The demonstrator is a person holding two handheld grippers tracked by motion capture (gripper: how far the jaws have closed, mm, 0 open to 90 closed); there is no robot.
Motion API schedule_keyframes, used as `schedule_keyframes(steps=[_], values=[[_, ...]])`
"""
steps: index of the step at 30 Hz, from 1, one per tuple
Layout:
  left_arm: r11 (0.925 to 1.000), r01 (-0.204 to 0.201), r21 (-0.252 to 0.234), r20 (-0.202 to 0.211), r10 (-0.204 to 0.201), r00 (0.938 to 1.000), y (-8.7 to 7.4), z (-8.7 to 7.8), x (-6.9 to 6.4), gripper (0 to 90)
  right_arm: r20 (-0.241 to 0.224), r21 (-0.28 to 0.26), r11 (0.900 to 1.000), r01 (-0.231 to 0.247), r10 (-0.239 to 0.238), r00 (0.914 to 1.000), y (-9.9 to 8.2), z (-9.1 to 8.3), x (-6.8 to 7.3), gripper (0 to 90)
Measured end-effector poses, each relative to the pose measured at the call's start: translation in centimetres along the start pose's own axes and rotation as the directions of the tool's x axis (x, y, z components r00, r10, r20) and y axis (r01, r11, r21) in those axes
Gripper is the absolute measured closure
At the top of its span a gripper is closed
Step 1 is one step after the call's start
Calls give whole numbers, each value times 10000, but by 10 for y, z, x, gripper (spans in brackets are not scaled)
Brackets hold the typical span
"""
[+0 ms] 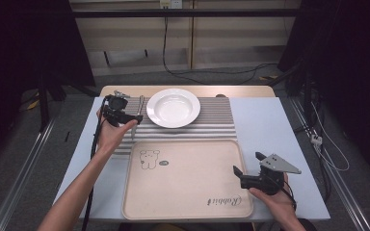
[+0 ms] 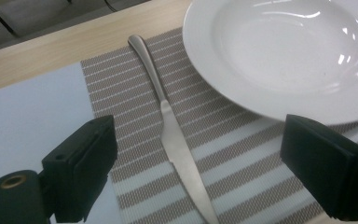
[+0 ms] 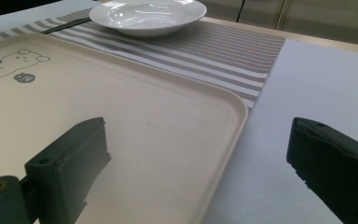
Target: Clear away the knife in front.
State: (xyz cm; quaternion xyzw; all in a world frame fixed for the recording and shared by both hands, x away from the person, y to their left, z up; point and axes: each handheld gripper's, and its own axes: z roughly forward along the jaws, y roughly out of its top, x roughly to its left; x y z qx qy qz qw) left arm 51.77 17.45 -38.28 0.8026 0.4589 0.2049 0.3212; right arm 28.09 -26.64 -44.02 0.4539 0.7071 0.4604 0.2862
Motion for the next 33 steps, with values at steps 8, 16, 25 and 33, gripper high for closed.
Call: schedule_keyframes(steps=[8, 16, 25, 33], values=[[9999, -8, 142, -419, 14, 9991, 17, 21, 5, 138, -163, 146, 9999, -20, 23, 9999, 0, 4, -1, 53], [9971, -39, 763, -512, 78, 9987, 25, 46, 14, 161, -273, 142, 9999, 65, -61, 9996, 0, 4, 0, 56], [9916, 567, 1159, -599, -500, 9969, 20, 70, 32, 229, -258, 140, 9998, 105, -101, 9996, 0, 3, 0, 56], [9865, 914, 1360, -296, -882, 9957, 22, 83, 43, 348, -216, 139, 9999, 90, -87, 9997, 0, 3, -1, 56]])
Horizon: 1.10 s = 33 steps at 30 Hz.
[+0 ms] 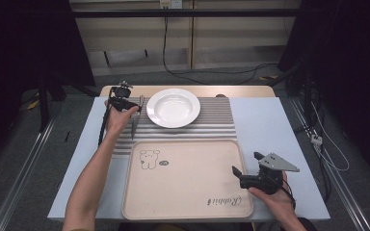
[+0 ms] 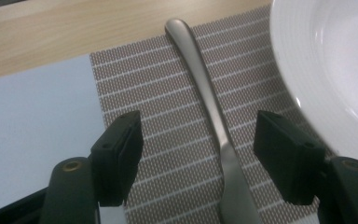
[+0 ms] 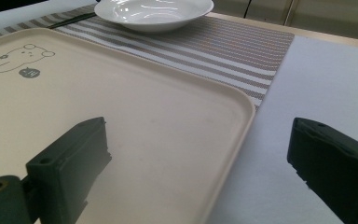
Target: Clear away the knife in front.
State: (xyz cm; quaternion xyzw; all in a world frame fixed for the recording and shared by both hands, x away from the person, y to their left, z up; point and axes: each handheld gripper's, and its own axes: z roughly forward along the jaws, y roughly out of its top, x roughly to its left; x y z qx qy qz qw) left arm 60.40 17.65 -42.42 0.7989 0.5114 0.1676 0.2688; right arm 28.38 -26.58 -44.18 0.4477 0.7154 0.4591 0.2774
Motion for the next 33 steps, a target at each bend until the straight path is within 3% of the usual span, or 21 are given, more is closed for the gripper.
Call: schedule_keyframes(steps=[2, 5, 9, 11, 13, 15, 16, 17, 19, 23, 33], values=[[9998, -87, 198, -5, 87, 10000, 2, 3, -1, 370, -6, 19, 10000, -10, 10, 10000, 0, 0, 0, 56], [9980, -436, 461, -331, 452, 9984, 6, 8, -5, 422, -1, 42, 10000, -36, 36, 10000, 0, 0, -1, 55], [9978, -526, 413, -434, 544, 9976, 9, 14, -9, 498, -7, 93, 9999, -103, 103, 9999, 0, 1, -2, 54], [9976, -453, 526, -200, 464, 9987, 10, 19, -10, 521, -22, 86, 9999, -81, 81, 10000, 0, 0, -1, 54], [9975, -449, 553, -385, 471, 9981, 11, 22, -11, 563, -1, 77, 10000, -54, 54, 10000, 0, 0, -1, 54], [9969, -515, 602, -113, 522, 9986, 11, 25, -9, 575, 14, 76, 9999, -79, 79, 10000, 0, -1, -2, 53], [9962, -515, 709, -106, 524, 9986, 11, 27, -9, 635, 24, 74, 9999, -124, 124, 9999, 0, -1, -2, 53], [9966, -469, 678, -74, 476, 9988, 11, 28, -8, 635, 24, 74, 9999, -124, 124, 9999, 0, -1, -2, 53], [9974, -350, 629, 230, 336, 9992, 10, 29, -7, 737, 15, 81, 9999, -133, 133, 9999, 0, 0, -3, 53], [9976, -449, 529, 334, 432, 9985, 9, 29, -8, 752, 18, 116, 9998, -144, 144, 9999, 0, 0, -2, 53], [9900, -803, 1157, 227, 782, 9967, 10, 24, -12, 796, 71, 126, 9999, -48, 47, 10000, -1, 1, -2, 54]])
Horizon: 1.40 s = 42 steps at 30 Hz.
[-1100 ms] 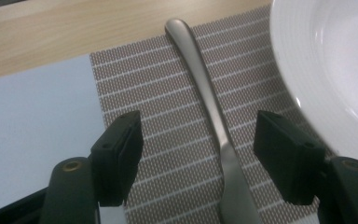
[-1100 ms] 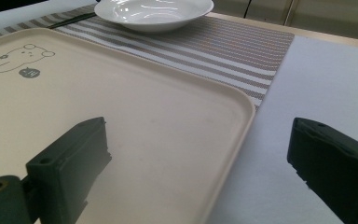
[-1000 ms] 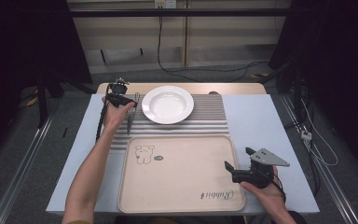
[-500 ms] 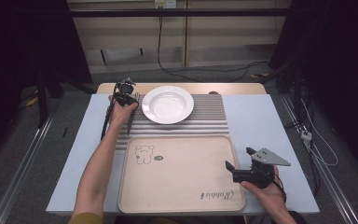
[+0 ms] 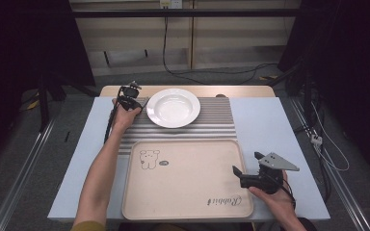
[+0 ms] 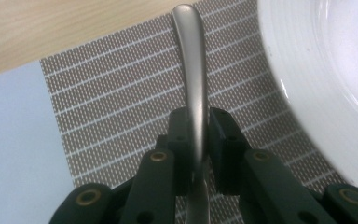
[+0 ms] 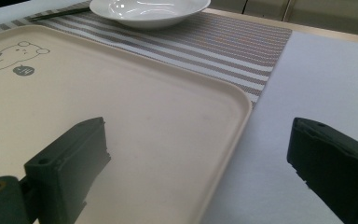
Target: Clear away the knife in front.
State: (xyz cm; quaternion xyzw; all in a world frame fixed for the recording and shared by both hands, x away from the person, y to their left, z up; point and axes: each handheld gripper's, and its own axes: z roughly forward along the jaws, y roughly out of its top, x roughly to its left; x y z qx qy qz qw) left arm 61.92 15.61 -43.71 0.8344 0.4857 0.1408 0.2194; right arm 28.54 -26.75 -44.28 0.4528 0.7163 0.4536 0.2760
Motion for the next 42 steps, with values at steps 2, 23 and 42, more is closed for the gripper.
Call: schedule_keyframes(steps=[2, 23, 42], values=[[9999, -68, 111, -71, 68, 10000, 0, -1, -2, 796, -5, -1, 10000, 9, -9, 10000, 0, 0, 0, 54], [9934, 1086, 359, 473, -1102, 9928, 2, 1, 5, 789, -60, -14, 10000, 46, -47, 10000, 0, 0, 1, 56], [9940, 1017, 400, 282, -1029, 9943, -1, -3, 4, 797, -12, -22, 10000, 48, -48, 10000, 0, 0, 1, 57]])
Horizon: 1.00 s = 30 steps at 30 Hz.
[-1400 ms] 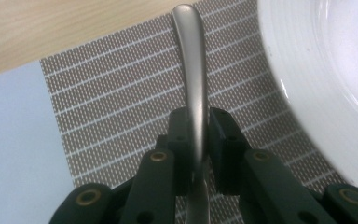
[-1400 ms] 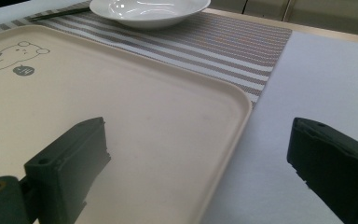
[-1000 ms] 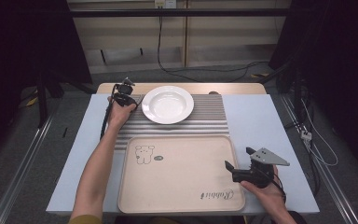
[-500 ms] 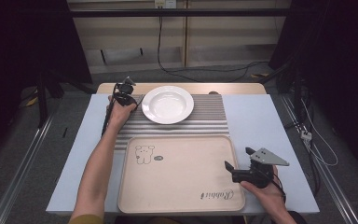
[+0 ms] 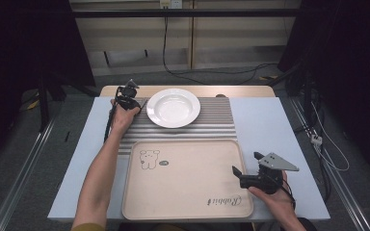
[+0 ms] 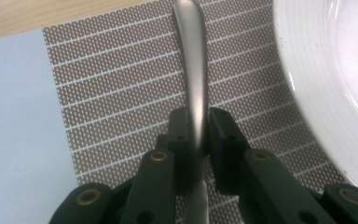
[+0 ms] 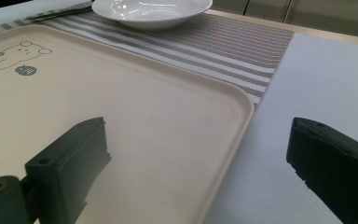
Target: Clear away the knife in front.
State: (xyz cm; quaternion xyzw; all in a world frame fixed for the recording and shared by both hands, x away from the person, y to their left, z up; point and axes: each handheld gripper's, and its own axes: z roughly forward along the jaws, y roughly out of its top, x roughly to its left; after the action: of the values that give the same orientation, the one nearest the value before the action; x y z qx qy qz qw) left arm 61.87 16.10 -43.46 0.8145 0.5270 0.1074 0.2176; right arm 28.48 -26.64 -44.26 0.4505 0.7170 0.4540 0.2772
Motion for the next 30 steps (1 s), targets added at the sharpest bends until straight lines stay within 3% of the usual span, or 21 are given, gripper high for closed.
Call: schedule_keyframes(steps=[12, 19, 22, 30], values=[[9996, -282, 58, 53, 282, 9996, 0, -13, -1, 797, -5, 0, 10000, -4, 4, 10000, 0, 0, 0, 57], [9997, -237, -41, 123, 237, 9996, -4, -17, 0, 797, -14, 1, 10000, -6, 6, 10000, 0, 0, 1, 56], [9996, -260, -93, -100, 259, 9996, -7, -20, -2, 798, -3, -5, 10000, -4, 4, 10000, 0, 1, 1, 56], [9994, -307, -181, -158, 304, 9994, -12, -29, -3, 798, 13, -14, 10000, 29, -29, 10000, 0, 0, 1, 56]])
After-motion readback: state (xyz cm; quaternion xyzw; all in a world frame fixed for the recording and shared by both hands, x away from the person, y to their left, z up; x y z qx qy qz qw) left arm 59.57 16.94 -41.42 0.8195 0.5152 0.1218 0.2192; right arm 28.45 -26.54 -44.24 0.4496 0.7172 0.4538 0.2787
